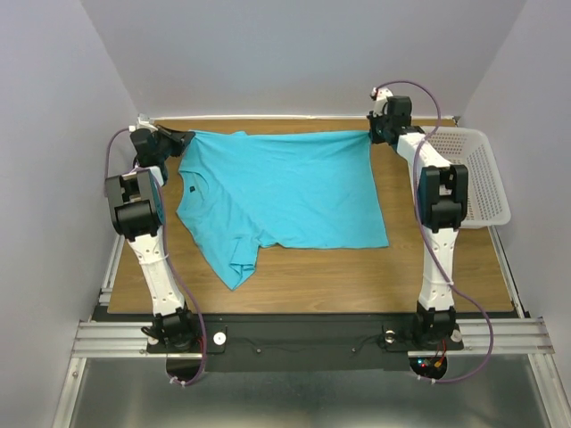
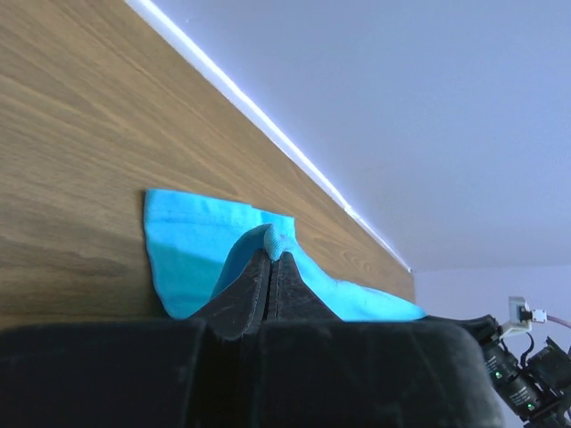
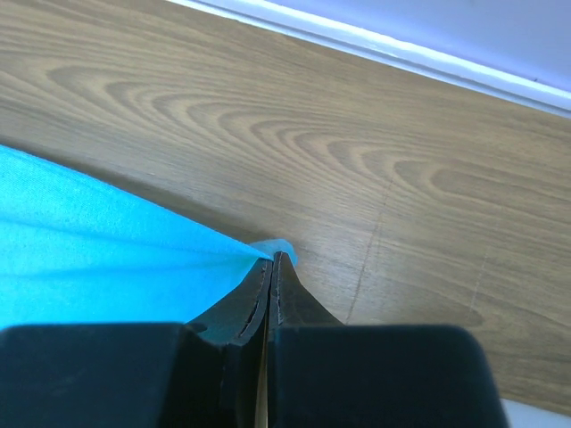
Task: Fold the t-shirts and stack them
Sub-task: Flatten the tshirt out
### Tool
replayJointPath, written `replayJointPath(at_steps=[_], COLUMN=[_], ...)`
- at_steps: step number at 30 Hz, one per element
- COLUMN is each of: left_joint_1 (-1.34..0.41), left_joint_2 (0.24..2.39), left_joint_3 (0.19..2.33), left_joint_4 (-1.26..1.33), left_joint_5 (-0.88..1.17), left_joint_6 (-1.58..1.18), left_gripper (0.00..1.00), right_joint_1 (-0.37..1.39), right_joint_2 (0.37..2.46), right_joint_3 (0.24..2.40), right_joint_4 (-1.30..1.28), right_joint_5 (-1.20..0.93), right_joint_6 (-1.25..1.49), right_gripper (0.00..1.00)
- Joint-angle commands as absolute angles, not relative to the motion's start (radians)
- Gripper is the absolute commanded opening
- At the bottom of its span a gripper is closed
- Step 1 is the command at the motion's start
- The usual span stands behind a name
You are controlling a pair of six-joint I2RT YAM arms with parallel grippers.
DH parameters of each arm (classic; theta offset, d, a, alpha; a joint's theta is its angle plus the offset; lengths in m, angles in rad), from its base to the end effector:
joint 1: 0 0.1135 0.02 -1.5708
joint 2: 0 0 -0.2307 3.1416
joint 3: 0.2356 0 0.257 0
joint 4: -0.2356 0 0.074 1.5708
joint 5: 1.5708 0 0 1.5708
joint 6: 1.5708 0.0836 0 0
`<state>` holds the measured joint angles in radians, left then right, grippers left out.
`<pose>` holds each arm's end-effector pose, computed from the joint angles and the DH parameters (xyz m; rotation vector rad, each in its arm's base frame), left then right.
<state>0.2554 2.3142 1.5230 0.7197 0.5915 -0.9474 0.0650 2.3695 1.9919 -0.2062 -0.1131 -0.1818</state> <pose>0.5319 0.0907 0.1375 -0.5522 1.6388 -1.0022 0.5689 0.0465 0.1515 -0.3296 2.1255 0.0540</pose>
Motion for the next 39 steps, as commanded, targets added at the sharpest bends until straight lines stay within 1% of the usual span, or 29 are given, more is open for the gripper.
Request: replayJointPath(at_steps=[1, 7, 15, 20, 28, 34, 39], left_joint_1=[0.267, 0.271, 0.290, 0.298, 0.302, 0.302, 0.301], left_joint_2=[2.227, 2.189, 2.069, 1.971, 1.869, 1.812, 1.773], left_joint_3=[1.499, 1.463, 1.428, 1.482, 1.630, 1.704, 1.717], left_joint_4=[0.857, 0.913, 0.985, 0.974, 0.928, 0.917, 0.919], left_joint_5=[0.586, 0.595, 0.604, 0.604, 0.575, 0.548, 0.538], left_joint_6=[-0.974, -0.976, -1.012, -1.042, -1.086, -1.095, -1.100], left_gripper=[0.00, 0.00, 0.00, 0.00, 0.00, 0.00, 0.00], right_joint_1=[0.054, 0.054, 0.049, 0.048, 0.045, 0.044, 0.041], right_joint_2=[2.278, 2.252, 2.168, 2.112, 2.034, 1.984, 1.937], right_joint_3=[1.986, 1.997, 2.020, 2.075, 2.250, 2.301, 2.322], right_joint_4=[-0.173, -0.173, -0.175, -0.179, -0.190, -0.190, -0.190], right_joint_5=[-0.100, -0.103, -0.107, -0.107, -0.100, -0.089, -0.089], right_joint_6=[-0.163, -0.161, -0.164, -0.155, -0.106, -0.097, -0.083], right_gripper=[0.01, 0.01, 0.01, 0.01, 0.01, 0.00, 0.01])
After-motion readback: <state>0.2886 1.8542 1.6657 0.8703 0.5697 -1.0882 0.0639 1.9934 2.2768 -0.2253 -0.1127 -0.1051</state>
